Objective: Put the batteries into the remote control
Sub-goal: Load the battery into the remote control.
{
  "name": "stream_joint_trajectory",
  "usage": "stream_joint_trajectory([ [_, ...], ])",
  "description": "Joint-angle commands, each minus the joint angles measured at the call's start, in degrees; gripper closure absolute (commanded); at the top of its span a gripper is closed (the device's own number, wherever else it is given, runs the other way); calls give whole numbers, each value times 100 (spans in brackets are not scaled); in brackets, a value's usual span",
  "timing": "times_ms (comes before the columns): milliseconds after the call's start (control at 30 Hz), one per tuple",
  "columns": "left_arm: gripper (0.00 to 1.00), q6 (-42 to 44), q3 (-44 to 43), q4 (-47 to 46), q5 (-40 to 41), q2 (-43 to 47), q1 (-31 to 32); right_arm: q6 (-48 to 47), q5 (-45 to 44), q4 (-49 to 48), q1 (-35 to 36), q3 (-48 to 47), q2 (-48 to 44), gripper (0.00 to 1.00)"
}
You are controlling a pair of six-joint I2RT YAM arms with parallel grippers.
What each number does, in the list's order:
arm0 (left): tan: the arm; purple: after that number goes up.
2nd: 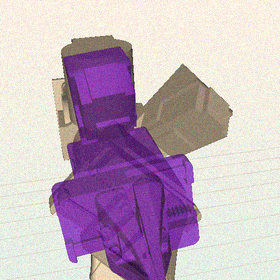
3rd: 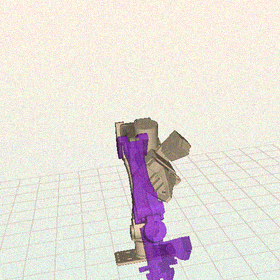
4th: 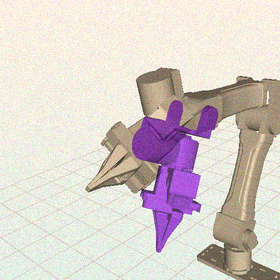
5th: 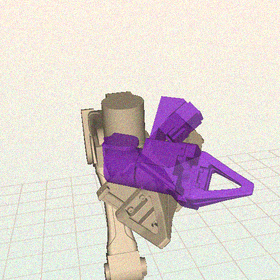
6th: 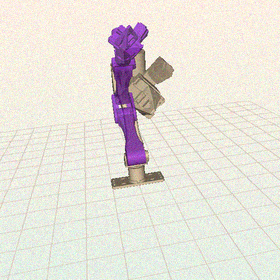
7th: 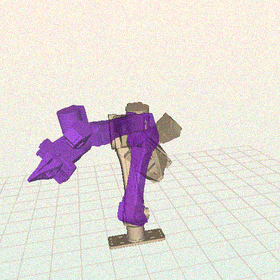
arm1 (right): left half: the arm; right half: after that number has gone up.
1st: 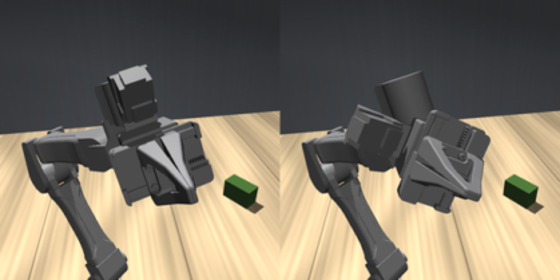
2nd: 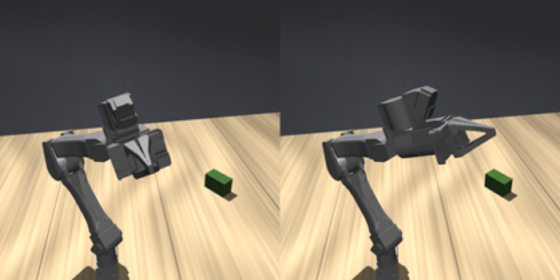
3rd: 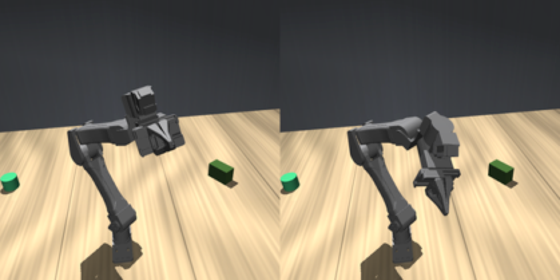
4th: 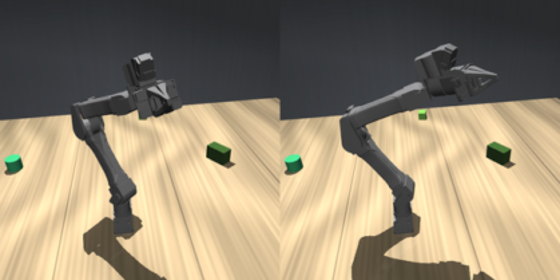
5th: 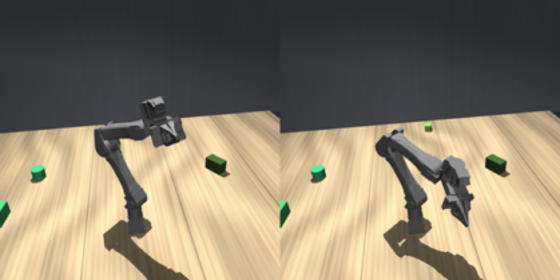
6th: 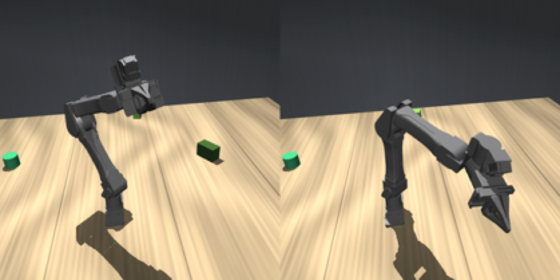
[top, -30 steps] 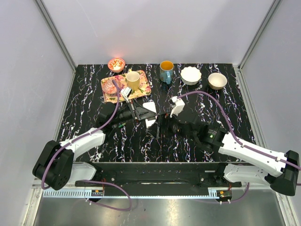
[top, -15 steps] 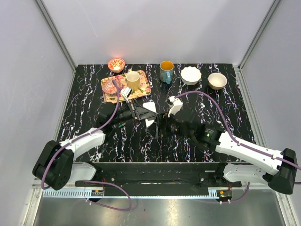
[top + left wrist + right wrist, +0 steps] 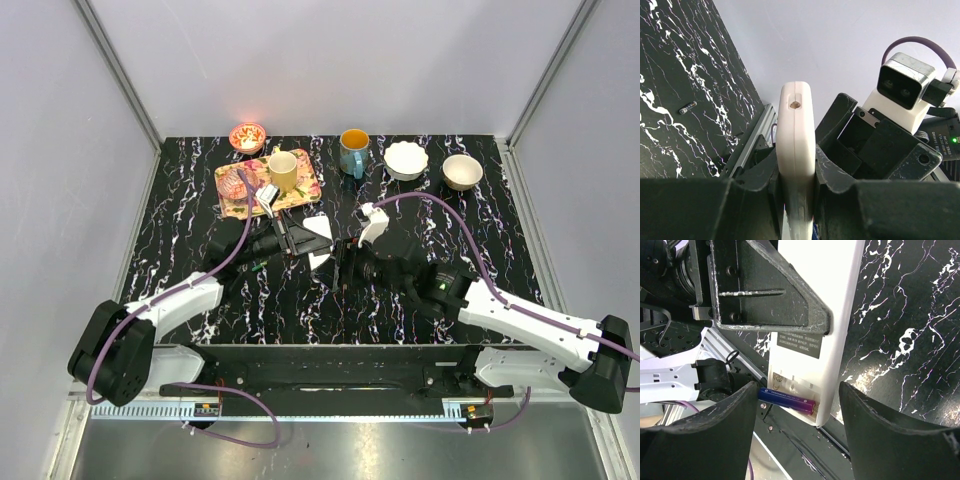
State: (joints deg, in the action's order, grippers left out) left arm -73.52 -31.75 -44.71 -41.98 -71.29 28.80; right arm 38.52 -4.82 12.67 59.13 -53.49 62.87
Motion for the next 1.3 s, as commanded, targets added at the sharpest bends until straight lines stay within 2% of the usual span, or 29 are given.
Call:
stream_joint_trajectory([
  [0, 100, 83, -33, -354, 32, 176, 3, 50, 86, -247, -42, 58, -82, 31],
  [200, 100, 83, -33, -346, 49, 194, 12, 76, 69, -247, -60, 102, -126, 37],
  [1267, 100, 83, -174, -249, 119, 352, -6, 173, 78, -212, -113, 436, -407, 56],
])
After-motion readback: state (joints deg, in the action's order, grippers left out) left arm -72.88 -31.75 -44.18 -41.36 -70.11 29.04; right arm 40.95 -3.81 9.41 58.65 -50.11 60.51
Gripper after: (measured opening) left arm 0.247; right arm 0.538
